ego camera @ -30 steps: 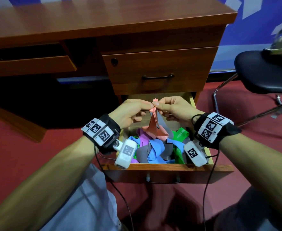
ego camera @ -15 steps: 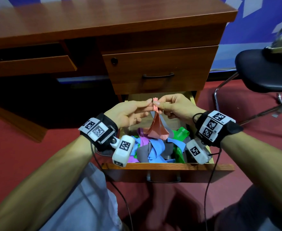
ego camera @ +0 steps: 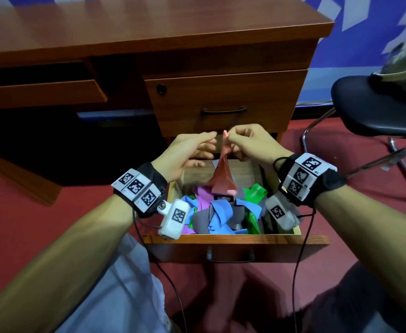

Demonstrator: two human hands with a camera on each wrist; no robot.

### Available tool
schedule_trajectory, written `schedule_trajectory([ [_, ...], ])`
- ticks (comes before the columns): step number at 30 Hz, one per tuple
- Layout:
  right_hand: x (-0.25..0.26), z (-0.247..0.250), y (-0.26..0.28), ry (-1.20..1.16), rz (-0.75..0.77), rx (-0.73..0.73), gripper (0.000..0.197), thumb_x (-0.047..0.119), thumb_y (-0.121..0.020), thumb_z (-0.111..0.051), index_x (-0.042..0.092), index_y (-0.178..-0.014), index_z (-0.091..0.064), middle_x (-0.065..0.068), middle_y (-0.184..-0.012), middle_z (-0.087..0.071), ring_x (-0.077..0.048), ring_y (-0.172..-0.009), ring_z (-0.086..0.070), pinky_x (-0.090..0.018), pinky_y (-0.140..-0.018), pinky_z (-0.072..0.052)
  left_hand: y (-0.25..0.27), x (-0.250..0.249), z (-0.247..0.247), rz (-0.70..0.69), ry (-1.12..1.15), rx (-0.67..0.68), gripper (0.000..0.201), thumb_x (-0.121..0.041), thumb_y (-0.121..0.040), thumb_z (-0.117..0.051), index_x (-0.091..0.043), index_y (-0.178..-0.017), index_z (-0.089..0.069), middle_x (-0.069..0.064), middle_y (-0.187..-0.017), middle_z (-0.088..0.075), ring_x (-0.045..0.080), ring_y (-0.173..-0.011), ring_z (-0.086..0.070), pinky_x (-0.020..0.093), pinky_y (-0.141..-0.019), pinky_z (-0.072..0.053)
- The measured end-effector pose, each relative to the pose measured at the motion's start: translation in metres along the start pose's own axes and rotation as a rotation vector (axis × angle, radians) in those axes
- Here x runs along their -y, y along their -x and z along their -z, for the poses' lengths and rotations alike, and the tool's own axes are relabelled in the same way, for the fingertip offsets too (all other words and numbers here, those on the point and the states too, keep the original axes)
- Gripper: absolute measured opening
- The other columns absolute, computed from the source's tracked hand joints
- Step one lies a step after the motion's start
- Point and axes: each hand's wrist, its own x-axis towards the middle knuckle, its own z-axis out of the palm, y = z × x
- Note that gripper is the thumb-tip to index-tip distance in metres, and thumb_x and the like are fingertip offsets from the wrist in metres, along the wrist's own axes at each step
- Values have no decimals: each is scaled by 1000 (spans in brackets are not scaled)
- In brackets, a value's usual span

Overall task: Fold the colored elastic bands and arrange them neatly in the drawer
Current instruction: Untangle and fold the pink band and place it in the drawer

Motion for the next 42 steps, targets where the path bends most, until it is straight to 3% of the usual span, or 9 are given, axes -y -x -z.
schedule_trajectory([
  [4, 26, 3, 2, -299, 30, -43, 14, 12, -92, -54, 8, -81, -60, -3, -56, -43, -13, -47, -36, -20, -50, -32, -2, 4, -6, -272, -185, 153, 75, -42, -69, -91, -24, -134, -59, -4, -131, -68, 11, -124, -63, 32, -106, -50],
  [7, 46, 3, 9, -405, 58, -19, 10, 15, -94, -55, 9, -87, -54, -2, -58, -40, -12, -48, -35, -23, -54, -29, -1, 12, -18, -365, -260, 152, 79, -42, -66, -95, -25, -134, -58, -5, -130, -68, 13, -126, -62, 43, -112, -46],
  [11, 63, 0, 18, -494, 72, 18, 23, 17, -95, -55, 11, -74, -49, -4, -55, -38, -14, -45, -31, -26, -52, -21, 1, 13, -36, -447, -86, 24, 57, -30, -61, -85, -15, -113, -66, 6, -110, -75, 18, -106, -70, 44, -104, -53],
  [14, 69, 1, 19, -505, 81, 11, 29, 18, -95, -56, 13, -69, -48, -6, -58, -37, -15, -49, -29, -30, -52, -17, 2, 13, -42, -474, -53, -18, 40, -13, -74, -79, -13, -112, -67, 11, -111, -75, 19, -105, -70, 42, -103, -53],
  [19, 76, 8, 19, -636, 83, -3, 30, 18, -96, -55, 16, -67, -50, 3, -53, -38, -10, -48, -26, -26, -49, -17, 2, 23, -49, -450, -122, 15, 37, -16, -79, -79, -12, -113, -65, 6, -104, -74, 19, -98, -70, 31, -92, -54],
  [24, 74, 30, 19, -758, 99, -75, 21, 18, -97, -53, 17, -76, -51, 6, -58, -44, -7, -48, -33, -21, -49, -22, -11, 43, -43, -352, -356, 20, 27, -17, -83, -77, -20, -83, -51, -3, -70, -48, 13, -61, -43, 31, -65, -39],
  [33, 42, 62, 11, -828, 2, -290, 21, 16, -90, -53, 17, -70, -48, 7, -52, -41, -9, -48, -31, -24, -53, -23, -5, 52, -19, -134, -308, 211, 48, -50, -78, -81, -13, -88, -52, -8, -60, -39, 9, -51, -35, 18, -47, -28],
  [38, 32, 72, 8, -886, -29, -343, 24, 16, -89, -52, 19, -67, -44, 8, -47, -38, -8, -45, -29, -22, -50, -23, -1, 53, -7, 179, -119, 242, 60, -72, -95, -42, -14, -81, -53, -5, -62, -38, 7, -45, -30, 16, -38, -24],
  [42, 28, 78, 6, -893, -50, -377, 28, 18, -88, -53, 21, -63, -42, 9, -44, -38, -7, -42, -29, -21, -47, -25, -1, 53, 5, 207, 134, 234, 27, -28, -94, -35, -10, -82, -51, 4, -67, -37, 15, -52, -33, 23, -45, -33],
])
